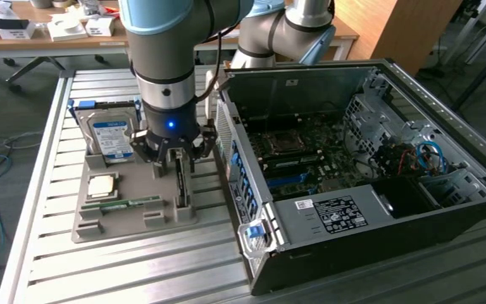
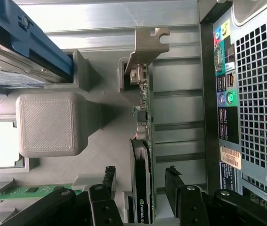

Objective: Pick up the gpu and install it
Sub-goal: 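Pick up the gpu and move the gpu toward the slot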

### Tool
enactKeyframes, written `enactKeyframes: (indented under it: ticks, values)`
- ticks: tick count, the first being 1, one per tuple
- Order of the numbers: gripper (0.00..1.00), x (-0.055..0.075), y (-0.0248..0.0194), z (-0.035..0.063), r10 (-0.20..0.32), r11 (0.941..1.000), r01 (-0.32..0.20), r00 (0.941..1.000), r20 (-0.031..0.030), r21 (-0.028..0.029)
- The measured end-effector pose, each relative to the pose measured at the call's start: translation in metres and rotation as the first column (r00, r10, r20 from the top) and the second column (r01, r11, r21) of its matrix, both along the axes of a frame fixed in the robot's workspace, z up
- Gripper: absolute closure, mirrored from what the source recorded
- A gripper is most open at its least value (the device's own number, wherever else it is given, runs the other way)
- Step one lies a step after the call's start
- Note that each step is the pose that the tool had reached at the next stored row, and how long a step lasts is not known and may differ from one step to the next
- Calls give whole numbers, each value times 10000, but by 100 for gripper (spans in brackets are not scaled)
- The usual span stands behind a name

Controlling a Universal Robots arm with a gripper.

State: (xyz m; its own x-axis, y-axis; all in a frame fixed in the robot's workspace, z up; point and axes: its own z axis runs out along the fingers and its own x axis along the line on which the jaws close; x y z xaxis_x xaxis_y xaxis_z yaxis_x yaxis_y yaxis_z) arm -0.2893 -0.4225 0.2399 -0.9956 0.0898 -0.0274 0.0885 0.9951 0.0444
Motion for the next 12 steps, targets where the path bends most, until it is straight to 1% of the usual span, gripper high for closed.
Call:
enactKeyframes:
  ticks: [6, 12]
  values:
    - [45, 0, 0, -50, 0, 10000, 0, 10000, 1, 1]
    - [45, 1, 1, -69, 0, 10000, 0, 10000, 4, 4]
